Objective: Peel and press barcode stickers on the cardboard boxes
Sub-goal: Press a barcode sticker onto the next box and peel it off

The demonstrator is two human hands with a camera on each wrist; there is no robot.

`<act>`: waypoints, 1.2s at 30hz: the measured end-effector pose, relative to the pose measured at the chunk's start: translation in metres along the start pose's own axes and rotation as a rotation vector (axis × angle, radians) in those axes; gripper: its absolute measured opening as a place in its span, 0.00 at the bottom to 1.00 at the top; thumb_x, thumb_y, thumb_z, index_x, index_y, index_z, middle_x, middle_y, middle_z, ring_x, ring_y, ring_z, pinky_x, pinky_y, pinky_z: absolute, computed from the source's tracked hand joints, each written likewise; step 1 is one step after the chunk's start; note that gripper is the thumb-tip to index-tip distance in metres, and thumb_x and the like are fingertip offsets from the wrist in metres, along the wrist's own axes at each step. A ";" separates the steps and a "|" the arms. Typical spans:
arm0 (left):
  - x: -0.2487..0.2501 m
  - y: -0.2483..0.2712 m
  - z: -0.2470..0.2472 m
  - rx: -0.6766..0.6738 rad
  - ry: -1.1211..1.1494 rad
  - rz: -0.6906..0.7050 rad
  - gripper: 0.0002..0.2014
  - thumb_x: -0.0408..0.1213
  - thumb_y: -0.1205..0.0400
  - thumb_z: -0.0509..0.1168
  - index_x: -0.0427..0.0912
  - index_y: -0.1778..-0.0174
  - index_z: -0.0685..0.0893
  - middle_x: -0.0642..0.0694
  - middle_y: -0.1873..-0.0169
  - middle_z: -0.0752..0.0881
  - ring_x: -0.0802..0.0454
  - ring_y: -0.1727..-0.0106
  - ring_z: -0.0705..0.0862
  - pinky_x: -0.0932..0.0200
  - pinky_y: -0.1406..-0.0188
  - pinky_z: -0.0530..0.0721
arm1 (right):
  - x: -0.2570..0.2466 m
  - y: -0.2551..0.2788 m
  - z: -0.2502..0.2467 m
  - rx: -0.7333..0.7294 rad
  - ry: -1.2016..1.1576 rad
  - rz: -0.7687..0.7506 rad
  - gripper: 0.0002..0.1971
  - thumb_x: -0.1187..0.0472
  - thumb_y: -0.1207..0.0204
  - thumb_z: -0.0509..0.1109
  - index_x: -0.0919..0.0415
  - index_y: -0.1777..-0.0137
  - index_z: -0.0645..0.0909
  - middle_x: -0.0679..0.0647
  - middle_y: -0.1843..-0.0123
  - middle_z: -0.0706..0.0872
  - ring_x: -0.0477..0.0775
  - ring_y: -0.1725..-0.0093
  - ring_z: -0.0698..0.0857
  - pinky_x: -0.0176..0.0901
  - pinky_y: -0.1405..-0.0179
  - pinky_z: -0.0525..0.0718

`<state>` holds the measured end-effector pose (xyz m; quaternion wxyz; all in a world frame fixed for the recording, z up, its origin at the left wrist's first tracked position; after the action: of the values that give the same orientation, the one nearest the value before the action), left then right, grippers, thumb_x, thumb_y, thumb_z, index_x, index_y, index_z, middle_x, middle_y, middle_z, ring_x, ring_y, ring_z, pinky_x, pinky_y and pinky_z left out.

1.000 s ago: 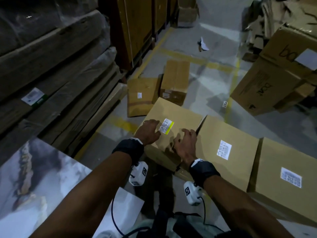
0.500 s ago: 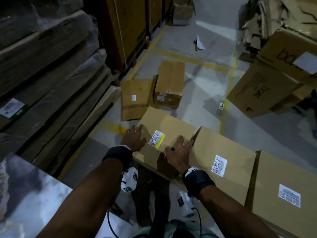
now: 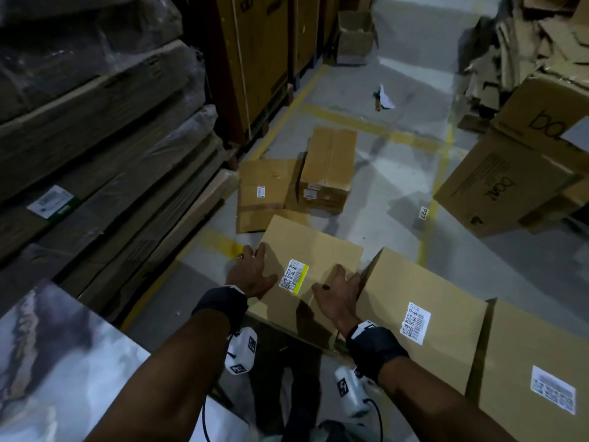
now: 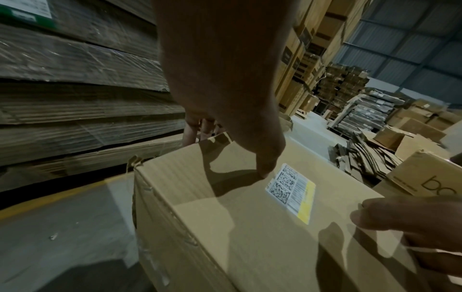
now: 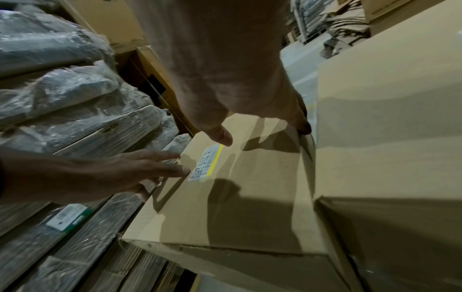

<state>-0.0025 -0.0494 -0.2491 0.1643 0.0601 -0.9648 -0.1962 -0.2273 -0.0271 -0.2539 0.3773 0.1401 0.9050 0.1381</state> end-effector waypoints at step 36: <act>-0.079 0.363 -0.096 0.770 0.377 -0.188 0.46 0.73 0.31 0.71 0.43 0.27 0.71 0.39 0.41 0.74 0.34 0.41 0.82 0.43 0.41 0.83 | -0.162 0.285 -0.077 0.123 0.050 -0.746 0.28 0.53 0.28 0.75 0.60 0.27 0.77 0.65 0.26 0.70 0.72 0.28 0.73 0.61 0.26 0.78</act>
<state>0.0862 0.2628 -0.0442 0.2843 0.2394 -0.9111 0.1781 -0.1307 0.1667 0.0032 0.3705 -0.1799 0.9093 -0.0602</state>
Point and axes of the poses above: each hand's wrist, its own y-axis away from the middle knuckle, its own z-axis out of the palm, x = y × z, the point moved 1 cm from there along -y, towards the middle knuckle
